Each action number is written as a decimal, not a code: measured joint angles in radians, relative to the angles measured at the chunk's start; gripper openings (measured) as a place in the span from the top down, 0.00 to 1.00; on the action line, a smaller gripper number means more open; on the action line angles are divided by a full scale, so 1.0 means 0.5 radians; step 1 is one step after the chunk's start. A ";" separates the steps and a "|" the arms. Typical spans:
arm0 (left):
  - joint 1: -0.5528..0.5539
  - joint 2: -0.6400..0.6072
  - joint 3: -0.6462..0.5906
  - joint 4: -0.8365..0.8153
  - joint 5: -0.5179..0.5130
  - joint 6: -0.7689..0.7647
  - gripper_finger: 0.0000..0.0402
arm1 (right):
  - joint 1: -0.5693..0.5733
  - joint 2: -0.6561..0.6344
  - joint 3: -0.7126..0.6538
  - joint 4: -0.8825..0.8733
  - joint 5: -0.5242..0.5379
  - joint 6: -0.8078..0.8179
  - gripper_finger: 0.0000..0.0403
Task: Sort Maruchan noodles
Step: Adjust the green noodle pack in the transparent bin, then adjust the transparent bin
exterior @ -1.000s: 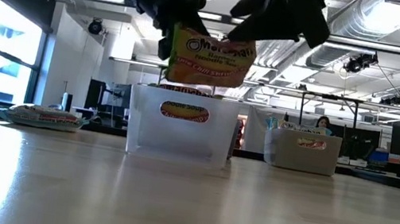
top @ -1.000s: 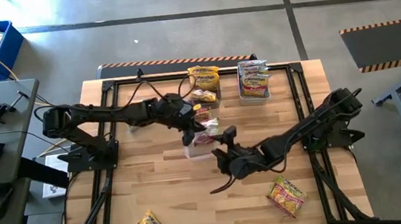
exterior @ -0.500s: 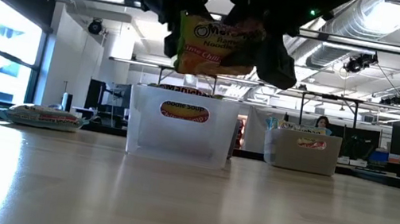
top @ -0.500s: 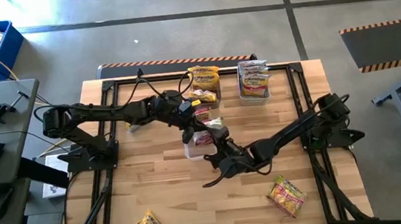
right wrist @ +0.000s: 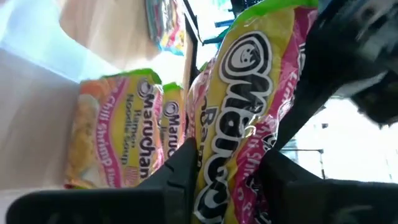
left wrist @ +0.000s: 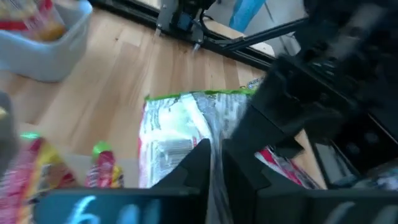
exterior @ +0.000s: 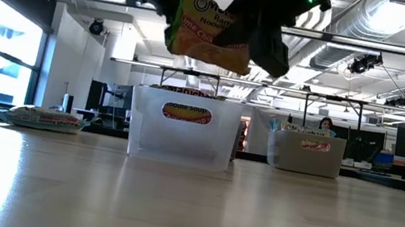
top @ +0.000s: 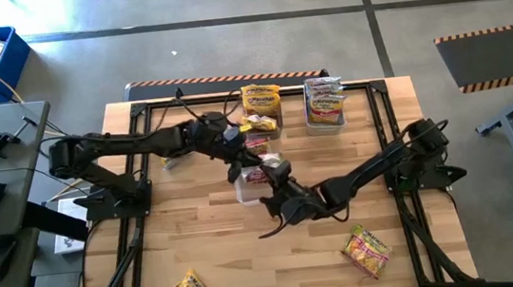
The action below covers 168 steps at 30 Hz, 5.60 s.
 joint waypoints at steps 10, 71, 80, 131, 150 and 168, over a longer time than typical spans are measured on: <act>-0.271 -0.666 -0.212 -0.292 -0.649 0.464 0.80 | -0.159 -0.222 0.005 -0.334 -0.700 0.399 0.78; -0.712 -1.114 -0.907 0.206 -1.199 0.215 0.94 | -0.766 0.250 0.426 -0.869 -1.955 0.924 0.78; -0.712 -1.114 -0.907 0.164 -1.198 0.121 0.94 | -0.767 0.267 0.426 -0.869 -1.909 0.895 0.67; -0.713 -1.114 -0.907 0.112 -1.197 0.106 0.94 | -0.671 0.265 0.690 -0.959 -1.221 0.940 0.44; -0.755 -1.114 -0.906 0.104 -1.218 0.167 0.94 | -0.542 0.264 0.783 -1.676 -1.969 1.260 0.94; -0.755 -1.114 -0.906 0.105 -1.274 0.168 0.94 | -0.534 0.256 0.689 -1.485 -2.235 1.260 1.00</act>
